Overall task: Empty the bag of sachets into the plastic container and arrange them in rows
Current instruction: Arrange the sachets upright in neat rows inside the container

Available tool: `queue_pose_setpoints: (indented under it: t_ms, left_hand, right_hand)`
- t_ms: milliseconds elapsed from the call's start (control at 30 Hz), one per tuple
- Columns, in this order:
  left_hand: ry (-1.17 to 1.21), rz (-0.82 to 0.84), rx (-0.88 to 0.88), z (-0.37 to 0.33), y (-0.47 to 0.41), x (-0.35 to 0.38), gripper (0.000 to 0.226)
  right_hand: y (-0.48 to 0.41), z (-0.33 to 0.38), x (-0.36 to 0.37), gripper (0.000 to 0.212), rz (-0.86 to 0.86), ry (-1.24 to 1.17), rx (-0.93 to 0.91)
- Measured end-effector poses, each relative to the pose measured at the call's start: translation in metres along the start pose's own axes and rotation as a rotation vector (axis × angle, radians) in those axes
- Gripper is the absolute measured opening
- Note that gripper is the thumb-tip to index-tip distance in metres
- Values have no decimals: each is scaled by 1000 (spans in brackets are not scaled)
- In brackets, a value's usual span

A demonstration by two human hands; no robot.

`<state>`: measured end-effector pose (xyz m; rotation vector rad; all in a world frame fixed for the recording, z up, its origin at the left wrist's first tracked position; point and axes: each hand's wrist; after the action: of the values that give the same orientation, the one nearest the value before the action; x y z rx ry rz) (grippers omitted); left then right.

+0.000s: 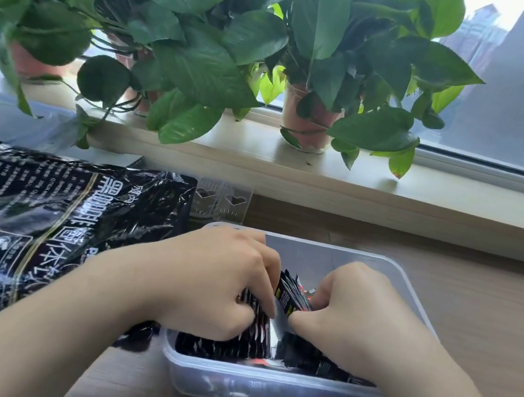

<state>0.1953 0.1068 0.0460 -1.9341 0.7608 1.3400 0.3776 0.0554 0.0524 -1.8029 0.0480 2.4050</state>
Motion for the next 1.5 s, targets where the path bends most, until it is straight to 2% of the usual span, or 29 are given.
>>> queue_pose_setpoints:
  t_ms: [200,267,367,533,767,933,1033,1333,1433,1500]
  left_hand:
    - [2,-13,2,2,0,1,53]
    - [3,-26,-3,2,0,2,50]
    - [29,-52,-21,3,0,4,45]
    - [41,-70,-8,4,1,4,43]
    - [71,-110,-45,3,2,3,40]
    - [67,-81,-46,0,0,1,38]
    - [106,-99,-82,2,0,0,40]
    - [104,-72,-44,-2,1,0,55]
    - [26,-32,-20,-2,0,2,49]
    - [-41,-9,-2,0,-1,3,49]
  right_hand:
    - [-18,14,2,30,97,-18,23]
    - [-24,15,1,26,189,-64,55]
    - [-26,9,1,28,235,-143,75]
    - [-21,-2,4,40,324,-327,85]
    - [-26,-13,0,29,476,-554,107]
    - [-24,-13,5,24,456,-503,94]
    - [-22,-13,7,29,427,-512,103]
    - [-22,-12,12,13,372,-508,65]
    - [-23,-14,11,14,352,-576,89]
    - [-24,-16,10,7,355,-688,116]
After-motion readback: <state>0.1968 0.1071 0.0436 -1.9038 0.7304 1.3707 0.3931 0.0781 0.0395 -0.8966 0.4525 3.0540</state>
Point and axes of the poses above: each hand's wrist, its own y-axis away from the middle knuckle, its own x-axis out of the palm, z = x × y, and after that the axes turned 8 degrees about -z, right-handed
